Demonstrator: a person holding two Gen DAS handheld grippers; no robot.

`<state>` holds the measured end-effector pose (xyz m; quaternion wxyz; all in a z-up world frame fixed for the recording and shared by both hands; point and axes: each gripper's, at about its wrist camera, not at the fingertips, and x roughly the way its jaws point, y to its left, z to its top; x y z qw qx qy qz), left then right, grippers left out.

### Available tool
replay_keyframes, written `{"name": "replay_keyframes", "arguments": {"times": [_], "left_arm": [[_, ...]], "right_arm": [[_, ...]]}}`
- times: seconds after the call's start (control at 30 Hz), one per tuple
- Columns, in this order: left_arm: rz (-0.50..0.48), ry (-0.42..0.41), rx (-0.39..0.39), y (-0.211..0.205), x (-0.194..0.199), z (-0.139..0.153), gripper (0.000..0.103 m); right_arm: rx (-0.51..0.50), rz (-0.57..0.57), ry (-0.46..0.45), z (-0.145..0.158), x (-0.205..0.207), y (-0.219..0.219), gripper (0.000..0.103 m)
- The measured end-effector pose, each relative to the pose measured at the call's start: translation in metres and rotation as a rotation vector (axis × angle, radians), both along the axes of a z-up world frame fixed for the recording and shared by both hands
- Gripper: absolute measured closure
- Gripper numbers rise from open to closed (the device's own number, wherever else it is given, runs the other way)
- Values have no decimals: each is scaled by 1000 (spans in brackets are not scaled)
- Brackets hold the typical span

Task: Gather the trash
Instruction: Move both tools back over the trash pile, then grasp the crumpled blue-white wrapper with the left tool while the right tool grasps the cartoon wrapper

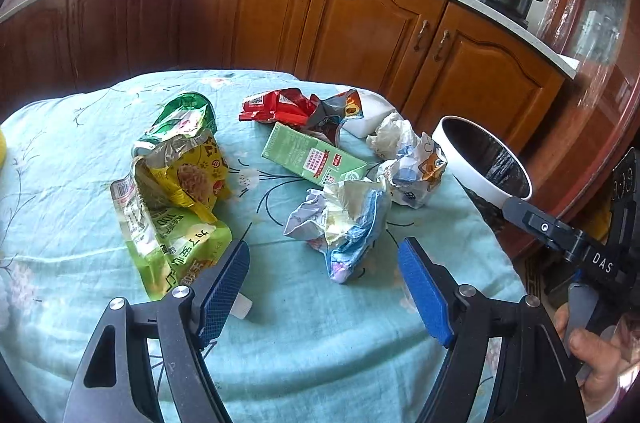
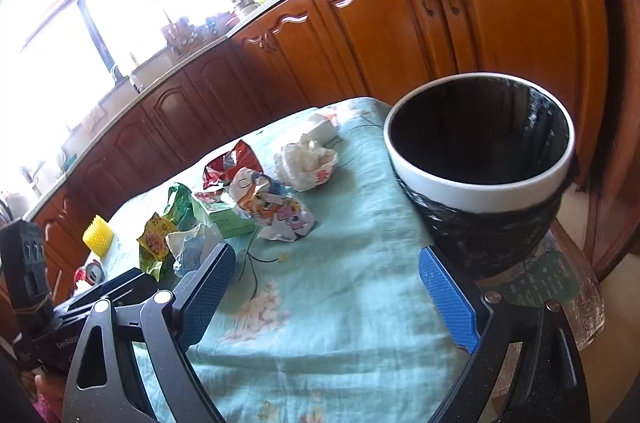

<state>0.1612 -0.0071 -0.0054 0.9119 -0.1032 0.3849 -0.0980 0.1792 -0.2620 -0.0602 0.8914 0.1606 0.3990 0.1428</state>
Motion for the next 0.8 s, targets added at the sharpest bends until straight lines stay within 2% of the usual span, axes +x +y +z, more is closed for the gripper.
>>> {"name": "replay_keyframes", "arguments": {"times": [0.17, 0.3, 0.37, 0.4, 0.43, 0.47, 0.53, 0.57, 0.8], "left_arm": [[-5, 19, -18, 2, 15, -2, 26], [-9, 35, -1, -3, 32, -7, 26], [-15, 53, 8, -8, 41, -13, 28], [-20, 64, 12, -10, 46, -16, 31], [-28, 70, 13, -13, 50, -19, 36], [-48, 80, 8, -15, 54, -23, 57], [-70, 76, -12, -17, 56, -23, 67], [-83, 69, -17, -18, 56, -21, 77], [-100, 58, -34, -14, 48, -20, 79]], "right_arm": [[2, 75, 8, -4, 20, 22, 14], [10, 146, 51, -14, 45, 37, 30], [10, 164, 66, -20, 56, 44, 33], [7, 169, 72, -22, 61, 46, 37], [5, 173, 80, -25, 65, 49, 46], [1, 175, 88, -27, 67, 51, 52], [-5, 177, 98, -29, 70, 52, 79], [4, 177, 97, -29, 68, 51, 79], [37, 161, 63, -17, 42, 37, 80]]}}
